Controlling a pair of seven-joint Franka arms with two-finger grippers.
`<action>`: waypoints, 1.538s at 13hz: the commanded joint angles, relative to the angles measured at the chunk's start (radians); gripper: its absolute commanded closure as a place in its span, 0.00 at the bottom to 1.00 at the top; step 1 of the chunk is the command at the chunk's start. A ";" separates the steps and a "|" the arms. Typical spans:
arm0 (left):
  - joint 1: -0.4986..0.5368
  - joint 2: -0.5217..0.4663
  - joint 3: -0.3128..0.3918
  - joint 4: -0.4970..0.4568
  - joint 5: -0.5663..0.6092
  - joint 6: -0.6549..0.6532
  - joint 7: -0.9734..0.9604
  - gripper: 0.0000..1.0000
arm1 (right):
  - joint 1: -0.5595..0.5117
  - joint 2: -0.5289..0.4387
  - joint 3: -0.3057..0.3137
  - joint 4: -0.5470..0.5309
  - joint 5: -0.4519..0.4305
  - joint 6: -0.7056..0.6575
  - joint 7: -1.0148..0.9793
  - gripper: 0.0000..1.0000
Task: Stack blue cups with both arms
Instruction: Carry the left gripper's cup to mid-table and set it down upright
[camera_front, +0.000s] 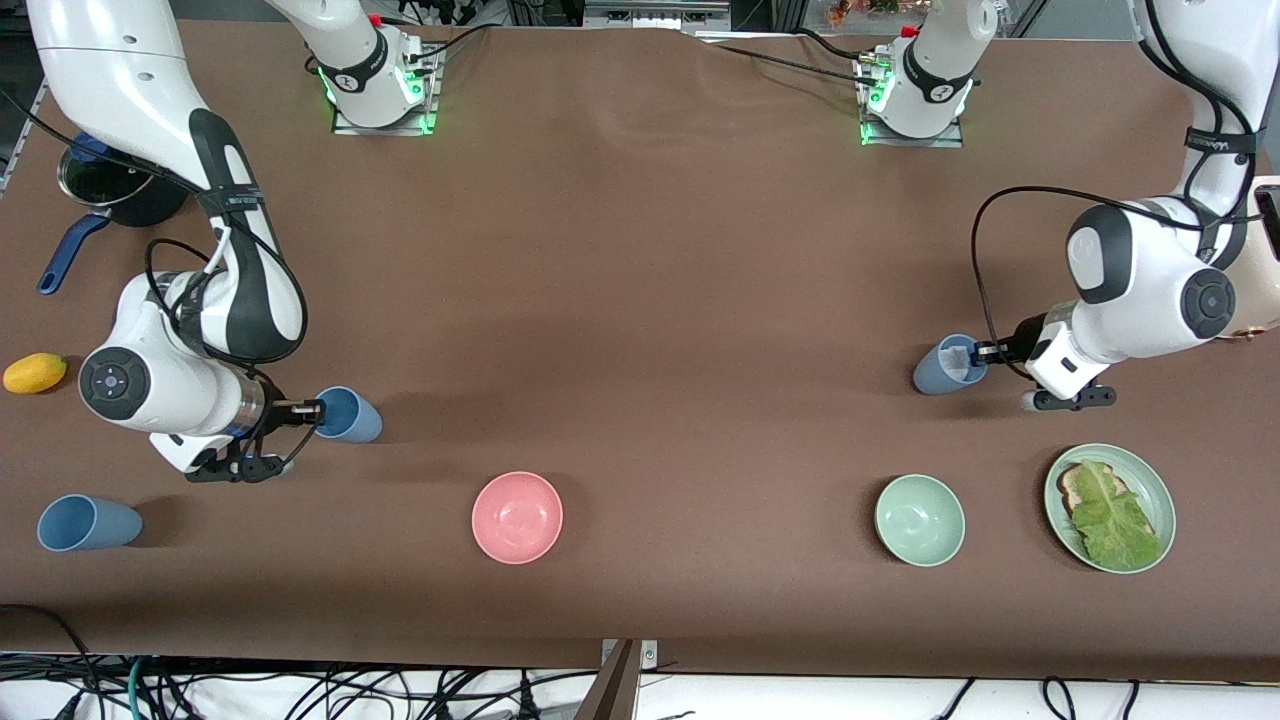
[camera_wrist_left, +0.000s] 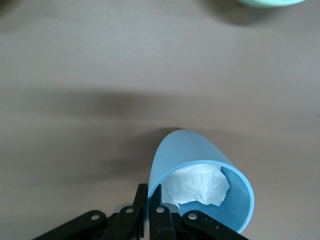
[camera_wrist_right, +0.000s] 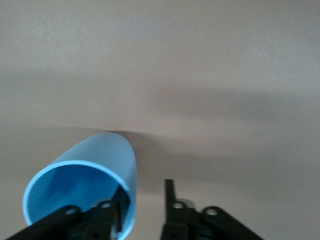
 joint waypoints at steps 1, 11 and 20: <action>-0.107 0.016 -0.040 0.061 -0.021 -0.014 -0.254 1.00 | -0.005 0.007 0.011 0.016 0.023 -0.016 0.001 0.87; -0.532 0.229 -0.078 0.357 -0.019 -0.001 -0.982 1.00 | -0.005 -0.064 0.011 0.092 0.028 -0.221 -0.002 1.00; -0.502 0.200 -0.057 0.414 0.051 -0.086 -0.953 0.00 | -0.004 -0.206 0.080 0.146 0.066 -0.465 0.105 1.00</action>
